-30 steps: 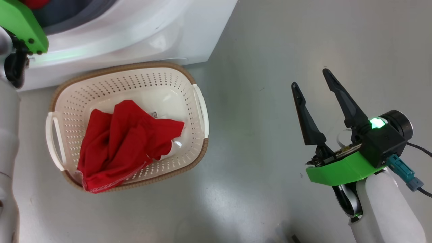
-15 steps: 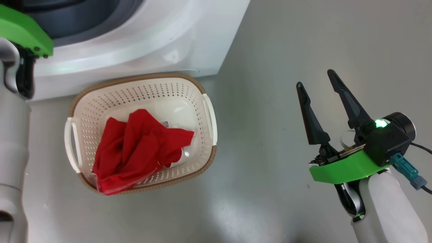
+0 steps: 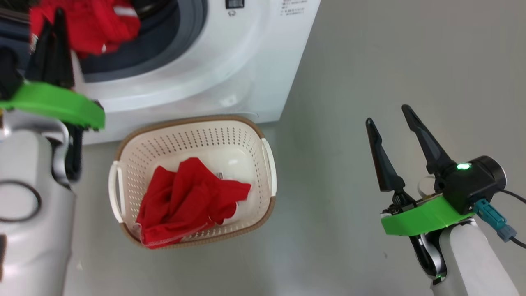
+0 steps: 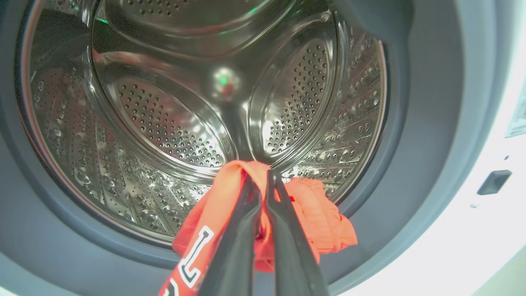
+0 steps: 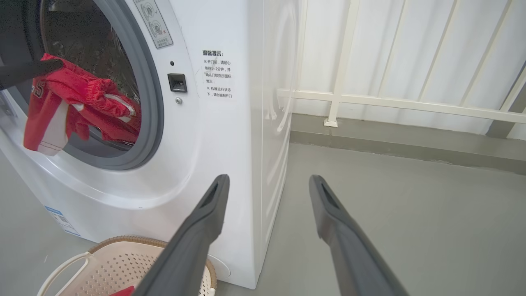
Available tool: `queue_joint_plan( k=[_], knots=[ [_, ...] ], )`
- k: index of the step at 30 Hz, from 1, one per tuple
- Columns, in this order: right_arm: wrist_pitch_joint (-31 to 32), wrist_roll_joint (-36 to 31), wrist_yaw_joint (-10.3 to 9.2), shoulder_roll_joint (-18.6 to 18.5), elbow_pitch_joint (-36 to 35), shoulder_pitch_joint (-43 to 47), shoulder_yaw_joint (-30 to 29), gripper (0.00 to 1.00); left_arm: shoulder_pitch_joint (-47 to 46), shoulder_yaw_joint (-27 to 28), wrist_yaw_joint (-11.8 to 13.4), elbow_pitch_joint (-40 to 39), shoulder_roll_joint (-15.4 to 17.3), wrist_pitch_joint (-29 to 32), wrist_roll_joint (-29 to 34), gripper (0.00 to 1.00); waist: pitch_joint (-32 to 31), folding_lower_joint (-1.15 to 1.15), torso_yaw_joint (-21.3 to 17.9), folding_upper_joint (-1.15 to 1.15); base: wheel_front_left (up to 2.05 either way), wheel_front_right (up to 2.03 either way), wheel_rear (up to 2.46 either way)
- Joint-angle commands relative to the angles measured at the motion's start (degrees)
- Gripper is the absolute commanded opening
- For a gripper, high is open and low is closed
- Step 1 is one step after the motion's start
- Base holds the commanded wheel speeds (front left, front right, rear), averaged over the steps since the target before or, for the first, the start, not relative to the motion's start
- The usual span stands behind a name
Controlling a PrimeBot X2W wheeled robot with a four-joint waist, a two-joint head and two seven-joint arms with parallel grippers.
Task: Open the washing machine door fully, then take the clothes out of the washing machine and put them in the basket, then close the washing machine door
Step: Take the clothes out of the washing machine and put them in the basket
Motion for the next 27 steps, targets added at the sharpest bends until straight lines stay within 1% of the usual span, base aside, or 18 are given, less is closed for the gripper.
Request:
queue_joint_plan(
  k=[1,10,19,27],
  knots=[
    [-0.36,-0.85,0.26,-0.04,-1.13,1.34,0.87,1.0,2.5,2.06,0.67,-4.07,1.77,-0.45,1.07,0.0,-2.89,0.0,1.13,0.0,0.0,0.0,0.0],
    [-0.36,-0.85,0.26,-0.04,-0.65,3.85,-0.19,1.0,13.24,3.31,1.05,-14.11,-1.07,-0.45,2.21,0.0,-8.37,0.0,2.76,0.0,0.0,0.0,0.0],
    [-0.36,-0.81,0.26,-0.04,-0.21,6.68,-1.01,1.0,22.57,3.0,1.51,-20.98,-2.26,-0.42,2.05,0.0,-13.51,0.0,3.84,0.0,0.0,0.0,0.0],
    [-0.36,-0.82,0.26,-0.04,-0.24,8.44,-1.74,1.0,29.52,2.05,2.2,-26.55,-2.89,0.49,1.71,0.0,-15.86,0.0,4.5,0.0,0.0,0.0,0.0]
  ],
)
